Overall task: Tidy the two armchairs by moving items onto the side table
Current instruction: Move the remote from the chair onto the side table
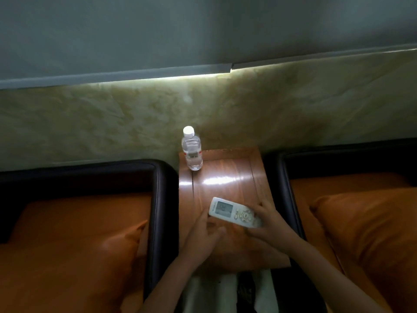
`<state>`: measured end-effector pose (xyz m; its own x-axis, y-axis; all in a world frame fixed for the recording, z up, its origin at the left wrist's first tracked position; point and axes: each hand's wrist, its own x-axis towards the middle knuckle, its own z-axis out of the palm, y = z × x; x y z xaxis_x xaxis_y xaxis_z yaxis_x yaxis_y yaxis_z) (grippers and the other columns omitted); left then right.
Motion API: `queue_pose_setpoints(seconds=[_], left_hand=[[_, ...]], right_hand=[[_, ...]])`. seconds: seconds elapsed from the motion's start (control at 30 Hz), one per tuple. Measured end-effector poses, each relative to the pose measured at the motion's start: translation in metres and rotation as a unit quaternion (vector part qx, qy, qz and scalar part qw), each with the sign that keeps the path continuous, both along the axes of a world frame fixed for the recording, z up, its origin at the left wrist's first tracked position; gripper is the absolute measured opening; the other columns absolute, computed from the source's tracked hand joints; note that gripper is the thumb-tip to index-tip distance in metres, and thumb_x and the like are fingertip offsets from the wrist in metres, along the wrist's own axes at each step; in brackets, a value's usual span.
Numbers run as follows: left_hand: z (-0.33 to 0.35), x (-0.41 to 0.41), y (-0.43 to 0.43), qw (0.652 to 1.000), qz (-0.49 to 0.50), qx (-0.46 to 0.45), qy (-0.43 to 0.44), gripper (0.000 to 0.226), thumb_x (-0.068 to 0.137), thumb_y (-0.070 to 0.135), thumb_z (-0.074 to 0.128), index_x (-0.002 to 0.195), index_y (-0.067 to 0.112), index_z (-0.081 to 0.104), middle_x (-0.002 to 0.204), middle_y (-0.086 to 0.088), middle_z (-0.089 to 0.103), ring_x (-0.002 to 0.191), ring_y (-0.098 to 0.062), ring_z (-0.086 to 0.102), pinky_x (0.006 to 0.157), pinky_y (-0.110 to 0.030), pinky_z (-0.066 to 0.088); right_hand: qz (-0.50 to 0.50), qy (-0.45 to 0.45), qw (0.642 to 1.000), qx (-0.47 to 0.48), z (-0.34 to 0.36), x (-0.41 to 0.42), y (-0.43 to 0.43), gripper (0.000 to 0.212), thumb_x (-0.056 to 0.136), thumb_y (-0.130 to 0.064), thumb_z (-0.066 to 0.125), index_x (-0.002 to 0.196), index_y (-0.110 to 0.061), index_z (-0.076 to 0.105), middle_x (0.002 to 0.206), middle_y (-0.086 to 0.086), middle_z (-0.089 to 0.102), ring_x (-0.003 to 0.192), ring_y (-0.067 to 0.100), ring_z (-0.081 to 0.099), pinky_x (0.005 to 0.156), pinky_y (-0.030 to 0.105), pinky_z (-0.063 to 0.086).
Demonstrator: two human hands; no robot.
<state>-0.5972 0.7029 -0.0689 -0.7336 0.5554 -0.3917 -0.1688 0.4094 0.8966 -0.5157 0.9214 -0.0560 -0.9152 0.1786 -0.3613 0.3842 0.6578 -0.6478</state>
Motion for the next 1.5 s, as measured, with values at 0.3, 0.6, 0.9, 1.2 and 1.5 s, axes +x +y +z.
queue_pose_setpoints(seconds=[0.3, 0.6, 0.9, 1.2, 1.5], left_hand=[[-0.100, -0.112, 0.110, 0.984, 0.177, -0.009, 0.034, 0.079, 0.087, 0.010, 0.075, 0.155, 0.022, 0.036, 0.124, 0.017, 0.061, 0.108, -0.007, 0.063, 0.099, -0.031, 0.051], [-0.118, -0.159, 0.152, 0.974, 0.178, -0.088, 0.109, 0.069, 0.088, 0.012, 0.069, 0.151, 0.017, 0.041, 0.115, -0.007, 0.059, 0.069, -0.004, 0.056, 0.080, -0.013, 0.047], [-0.122, -0.166, 0.171, 0.967, 0.226, -0.085, 0.075, 0.076, 0.089, 0.007, 0.066, 0.155, 0.016, 0.031, 0.125, 0.002, 0.048, 0.096, -0.019, 0.060, 0.094, -0.036, 0.052], [-0.121, -0.154, 0.175, 0.972, 0.219, -0.072, 0.042, 0.076, 0.093, 0.006, 0.058, 0.159, 0.017, 0.021, 0.164, -0.004, 0.025, 0.126, -0.031, 0.053, 0.114, -0.043, 0.037], [-0.130, -0.147, 0.170, 0.969, 0.242, 0.028, -0.030, 0.086, 0.089, -0.003, 0.051, 0.162, 0.017, 0.008, 0.168, 0.004, 0.013, 0.154, -0.009, 0.015, 0.127, -0.043, 0.014]], right_hand=[[0.029, 0.027, 0.999, -0.033, -0.092, -0.152, 0.101, 0.076, 0.079, -0.018, 0.084, 0.146, -0.018, 0.050, 0.116, -0.002, 0.043, 0.110, 0.009, 0.046, 0.089, 0.000, 0.030], [0.034, 0.049, 0.998, 0.020, -0.132, -0.208, 0.128, 0.076, 0.075, -0.019, 0.084, 0.145, -0.018, 0.055, 0.129, 0.005, 0.052, 0.122, 0.025, 0.043, 0.099, 0.017, 0.026], [0.028, 0.085, 0.996, 0.028, -0.134, -0.226, 0.133, 0.071, 0.078, -0.016, 0.081, 0.144, -0.019, 0.055, 0.135, 0.001, 0.056, 0.127, 0.023, 0.041, 0.102, 0.011, 0.020], [-0.153, 0.131, 0.976, -0.077, -0.130, -0.182, 0.116, 0.078, 0.083, -0.004, 0.072, 0.153, -0.012, 0.040, 0.159, 0.003, 0.032, 0.148, 0.011, 0.028, 0.122, 0.019, 0.018], [-0.230, 0.084, 0.934, -0.261, -0.146, -0.167, 0.100, 0.087, 0.080, -0.010, 0.057, 0.160, -0.022, 0.025, 0.154, -0.024, 0.037, 0.147, 0.000, 0.031, 0.126, 0.040, 0.022]])
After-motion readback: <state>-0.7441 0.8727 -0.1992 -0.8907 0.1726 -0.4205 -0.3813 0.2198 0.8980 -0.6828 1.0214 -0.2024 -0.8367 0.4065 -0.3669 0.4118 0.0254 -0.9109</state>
